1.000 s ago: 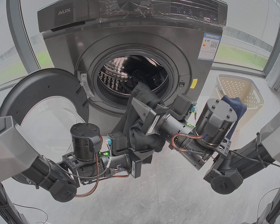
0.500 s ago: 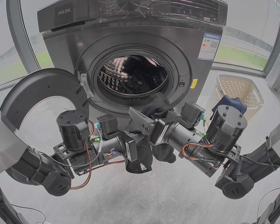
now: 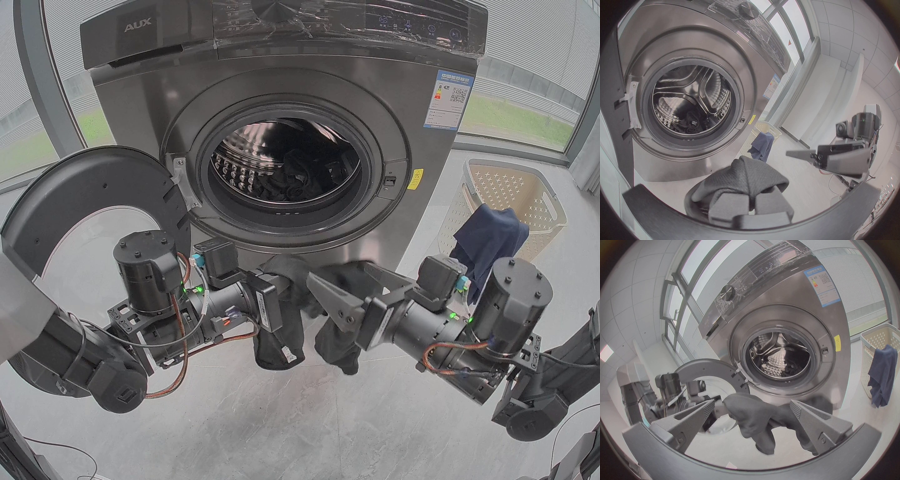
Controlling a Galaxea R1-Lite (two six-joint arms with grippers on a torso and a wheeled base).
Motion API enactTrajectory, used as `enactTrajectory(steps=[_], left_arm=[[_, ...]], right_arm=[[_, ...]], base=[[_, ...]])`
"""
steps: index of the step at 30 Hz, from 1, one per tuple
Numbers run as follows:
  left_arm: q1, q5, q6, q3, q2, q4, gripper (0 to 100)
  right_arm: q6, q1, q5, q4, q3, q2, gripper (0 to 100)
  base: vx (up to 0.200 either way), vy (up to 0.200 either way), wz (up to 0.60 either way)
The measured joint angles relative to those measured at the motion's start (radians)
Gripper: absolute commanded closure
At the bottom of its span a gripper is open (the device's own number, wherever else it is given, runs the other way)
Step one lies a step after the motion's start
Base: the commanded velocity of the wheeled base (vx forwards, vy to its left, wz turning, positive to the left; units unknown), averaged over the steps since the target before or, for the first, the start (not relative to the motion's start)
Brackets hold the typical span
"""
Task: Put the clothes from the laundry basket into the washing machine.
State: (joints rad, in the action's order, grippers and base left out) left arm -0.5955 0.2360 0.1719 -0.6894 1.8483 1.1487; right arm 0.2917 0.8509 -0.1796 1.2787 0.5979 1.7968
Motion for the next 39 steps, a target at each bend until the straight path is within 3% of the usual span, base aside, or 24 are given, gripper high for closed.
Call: enactTrajectory(steps=[11, 18, 32, 39], left_arm=[[0.018, -0.024, 0.003, -0.017, -0.043, -0.004, 100], [-0.011, -0.072, 0.009, -0.028, -0.111, 0.034, 100], [-0.005, -0.077, 0.013, 0.013, -0.162, 0.216, 100], [-0.003, -0.079, 0.045, 0.021, -0.160, 0.259, 100]], right_arm=[[-0.006, -0.002, 0.050, 0.014, -0.189, -0.040, 0], [-0.010, -0.004, 0.053, 0.024, -0.184, -0.012, 0], [-0.060, 0.013, 0.069, 0.178, -0.173, 0.108, 0], [-0.056, 0.024, 0.096, 0.189, -0.131, 0.185, 0]], base=[[0.000, 0.000, 0.00], [0.000, 0.000, 0.00], [0.000, 0.000, 0.00], [0.000, 0.000, 0.00]])
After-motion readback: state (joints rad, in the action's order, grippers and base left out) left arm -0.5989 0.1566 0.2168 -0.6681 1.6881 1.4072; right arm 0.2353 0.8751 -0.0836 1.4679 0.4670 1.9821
